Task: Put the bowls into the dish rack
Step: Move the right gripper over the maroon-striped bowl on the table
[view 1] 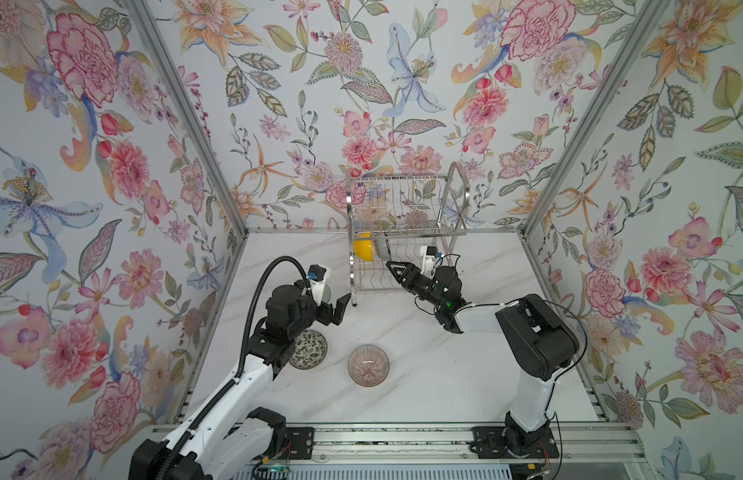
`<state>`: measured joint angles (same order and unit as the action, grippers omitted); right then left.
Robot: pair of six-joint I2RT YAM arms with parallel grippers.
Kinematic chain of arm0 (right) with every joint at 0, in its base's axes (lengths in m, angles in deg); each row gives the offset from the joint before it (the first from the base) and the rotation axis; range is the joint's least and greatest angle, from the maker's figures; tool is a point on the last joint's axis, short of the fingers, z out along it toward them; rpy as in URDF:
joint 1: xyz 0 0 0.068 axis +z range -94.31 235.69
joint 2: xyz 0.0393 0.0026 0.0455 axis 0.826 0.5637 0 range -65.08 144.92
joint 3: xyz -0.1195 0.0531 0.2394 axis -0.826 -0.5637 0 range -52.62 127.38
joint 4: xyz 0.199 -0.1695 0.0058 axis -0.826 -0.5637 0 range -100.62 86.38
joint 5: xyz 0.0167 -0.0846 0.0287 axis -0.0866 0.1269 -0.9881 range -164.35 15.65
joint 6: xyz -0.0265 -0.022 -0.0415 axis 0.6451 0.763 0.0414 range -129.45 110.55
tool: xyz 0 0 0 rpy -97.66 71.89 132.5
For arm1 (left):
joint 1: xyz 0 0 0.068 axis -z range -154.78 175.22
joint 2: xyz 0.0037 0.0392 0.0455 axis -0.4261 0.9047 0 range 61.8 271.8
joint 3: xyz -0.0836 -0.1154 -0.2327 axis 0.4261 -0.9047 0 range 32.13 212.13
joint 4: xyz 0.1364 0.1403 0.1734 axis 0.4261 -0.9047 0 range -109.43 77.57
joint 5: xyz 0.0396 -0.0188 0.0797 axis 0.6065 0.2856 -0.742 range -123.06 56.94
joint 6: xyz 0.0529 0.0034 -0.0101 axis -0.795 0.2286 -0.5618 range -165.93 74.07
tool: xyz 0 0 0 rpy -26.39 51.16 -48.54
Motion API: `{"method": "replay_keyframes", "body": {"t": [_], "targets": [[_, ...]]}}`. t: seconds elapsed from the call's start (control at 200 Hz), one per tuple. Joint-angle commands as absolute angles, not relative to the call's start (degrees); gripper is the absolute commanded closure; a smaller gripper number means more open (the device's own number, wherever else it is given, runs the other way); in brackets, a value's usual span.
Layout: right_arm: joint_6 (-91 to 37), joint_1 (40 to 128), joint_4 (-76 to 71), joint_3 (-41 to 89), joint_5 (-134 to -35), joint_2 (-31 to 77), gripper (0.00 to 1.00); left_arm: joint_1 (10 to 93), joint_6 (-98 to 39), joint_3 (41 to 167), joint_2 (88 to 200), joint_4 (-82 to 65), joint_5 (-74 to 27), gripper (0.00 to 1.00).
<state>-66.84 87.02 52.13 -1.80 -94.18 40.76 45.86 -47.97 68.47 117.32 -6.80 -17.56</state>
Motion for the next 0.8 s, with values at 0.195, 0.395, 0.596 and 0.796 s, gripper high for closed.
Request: {"method": "replay_keyframes", "body": {"t": [0.195,0.395,0.596,0.796], "targets": [[-31.43,93.36,14.84,-2.06,-93.10,26.75,0.38,46.27,-41.62,74.67,119.55,-12.69,-22.06,0.01],[-21.14,96.16,-0.44,-1.21,-89.34,22.96,0.38,46.50,-40.25,81.79,121.98,-22.81,-24.01,0.01],[-16.00,100.40,-9.65,0.17,-85.68,21.68,0.38,46.49,-36.13,84.90,123.68,-31.49,-22.33,0.01],[-12.14,104.37,-18.48,4.13,-81.79,23.28,0.38,46.49,-34.03,87.12,126.13,-42.35,-19.82,0.01]]}}
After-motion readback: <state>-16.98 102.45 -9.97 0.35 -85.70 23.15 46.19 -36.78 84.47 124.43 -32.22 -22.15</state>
